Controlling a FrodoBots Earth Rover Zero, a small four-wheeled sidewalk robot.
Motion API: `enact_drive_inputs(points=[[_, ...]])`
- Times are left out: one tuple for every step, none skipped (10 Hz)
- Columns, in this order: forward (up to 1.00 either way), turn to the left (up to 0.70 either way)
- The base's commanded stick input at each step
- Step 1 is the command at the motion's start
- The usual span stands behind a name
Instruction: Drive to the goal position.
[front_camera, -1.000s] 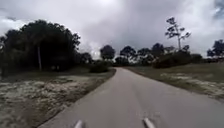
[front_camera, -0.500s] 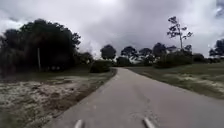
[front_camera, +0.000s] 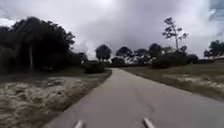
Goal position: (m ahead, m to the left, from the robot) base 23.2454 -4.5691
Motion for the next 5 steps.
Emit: enact_drive_inputs(points=[[0.85,0.0],[0.85,0.0],[0.85,0.0],[0.85,-0.06],[0.85,-0.22]])
